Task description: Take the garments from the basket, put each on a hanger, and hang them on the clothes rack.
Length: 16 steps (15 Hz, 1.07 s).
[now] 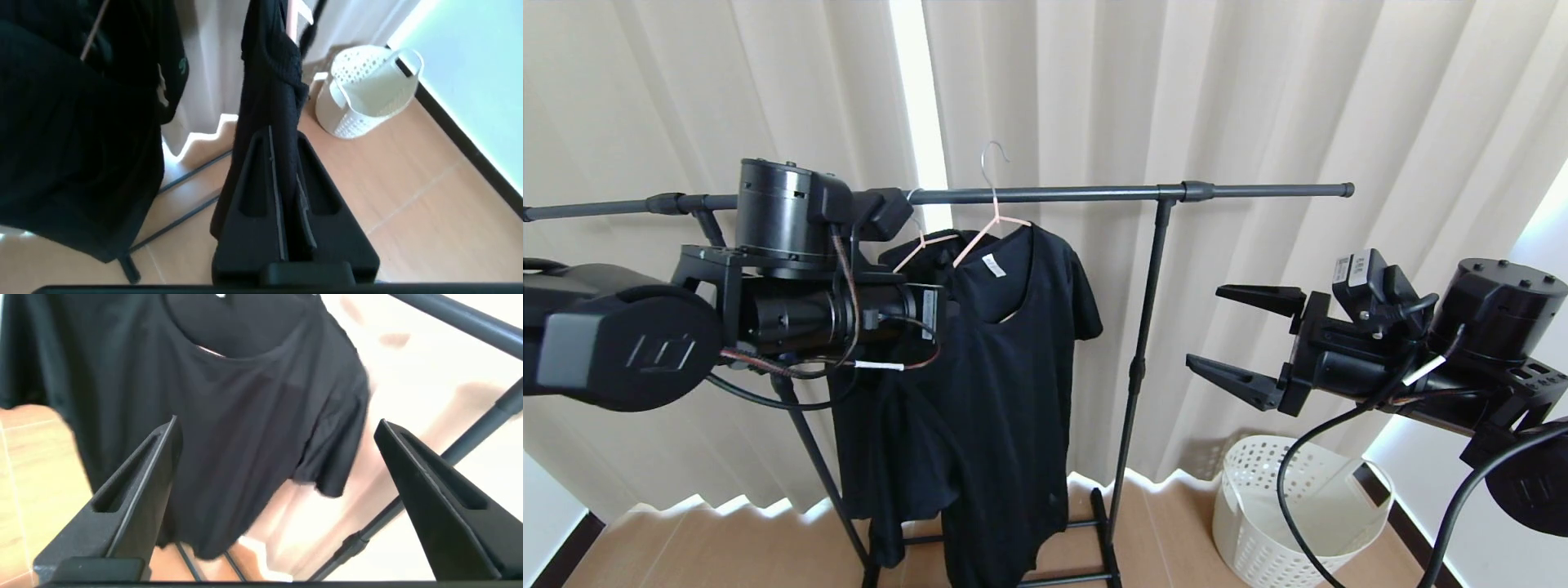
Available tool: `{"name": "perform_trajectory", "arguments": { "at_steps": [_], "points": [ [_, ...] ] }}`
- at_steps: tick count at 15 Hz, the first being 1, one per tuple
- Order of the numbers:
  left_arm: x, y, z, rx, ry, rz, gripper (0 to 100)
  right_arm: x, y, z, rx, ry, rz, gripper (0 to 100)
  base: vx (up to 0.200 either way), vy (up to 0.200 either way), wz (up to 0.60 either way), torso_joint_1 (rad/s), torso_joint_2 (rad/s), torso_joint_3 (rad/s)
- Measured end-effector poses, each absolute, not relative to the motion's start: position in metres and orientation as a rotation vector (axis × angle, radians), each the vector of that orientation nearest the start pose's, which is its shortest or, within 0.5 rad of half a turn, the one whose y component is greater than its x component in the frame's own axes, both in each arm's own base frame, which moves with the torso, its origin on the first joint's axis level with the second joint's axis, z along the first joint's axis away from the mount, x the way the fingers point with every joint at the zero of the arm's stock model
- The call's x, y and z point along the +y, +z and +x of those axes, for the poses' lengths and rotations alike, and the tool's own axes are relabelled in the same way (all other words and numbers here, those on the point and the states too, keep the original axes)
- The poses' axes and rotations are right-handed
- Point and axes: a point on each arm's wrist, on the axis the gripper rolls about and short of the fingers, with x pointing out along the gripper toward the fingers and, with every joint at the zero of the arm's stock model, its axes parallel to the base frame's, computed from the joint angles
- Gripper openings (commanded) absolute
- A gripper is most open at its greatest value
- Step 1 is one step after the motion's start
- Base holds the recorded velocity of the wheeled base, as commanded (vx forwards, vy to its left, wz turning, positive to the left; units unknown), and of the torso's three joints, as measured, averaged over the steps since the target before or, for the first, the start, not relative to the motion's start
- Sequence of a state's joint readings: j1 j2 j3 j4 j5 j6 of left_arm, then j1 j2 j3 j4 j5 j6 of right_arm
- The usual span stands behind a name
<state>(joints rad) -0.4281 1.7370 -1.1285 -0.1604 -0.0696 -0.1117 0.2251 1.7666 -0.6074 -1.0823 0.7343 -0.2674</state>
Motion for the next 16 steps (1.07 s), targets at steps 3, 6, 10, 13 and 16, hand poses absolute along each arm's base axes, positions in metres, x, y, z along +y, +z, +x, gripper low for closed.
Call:
{"name": "perform_trajectory", "arguments": {
  "at_steps": [3, 6, 10, 13, 16],
  "points": [
    [-0.149, 0.208, 0.320, 0.482, -0.454, -0.062, 0, 0.080, 0.156, 0.283, -0.049, 0.963, -0.227, 100, 0.000, 0.000, 0.00, 0.000, 0.00, 0.000],
    [-0.155, 0.200, 0.332, 0.499, -0.448, -0.074, 0, 0.080, 0.156, 0.283, -0.048, 0.963, -0.227, 100, 0.000, 0.000, 0.00, 0.000, 0.00, 0.000],
    [-0.163, 0.197, 0.349, 0.494, -0.444, -0.097, 0, 0.080, 0.155, 0.283, -0.045, 0.963, -0.226, 100, 0.000, 0.000, 0.00, 0.000, 0.00, 0.000],
    [-0.167, 0.191, 0.359, 0.502, -0.442, -0.096, 0, 0.080, 0.155, 0.283, -0.045, 0.963, -0.226, 100, 0.000, 0.000, 0.00, 0.000, 0.00, 0.000],
    [-0.170, 0.183, 0.369, 0.511, -0.417, -0.117, 0, 0.080, 0.155, 0.284, -0.043, 0.963, -0.226, 100, 0.000, 0.000, 0.00, 0.000, 0.00, 0.000]
  ]
}}
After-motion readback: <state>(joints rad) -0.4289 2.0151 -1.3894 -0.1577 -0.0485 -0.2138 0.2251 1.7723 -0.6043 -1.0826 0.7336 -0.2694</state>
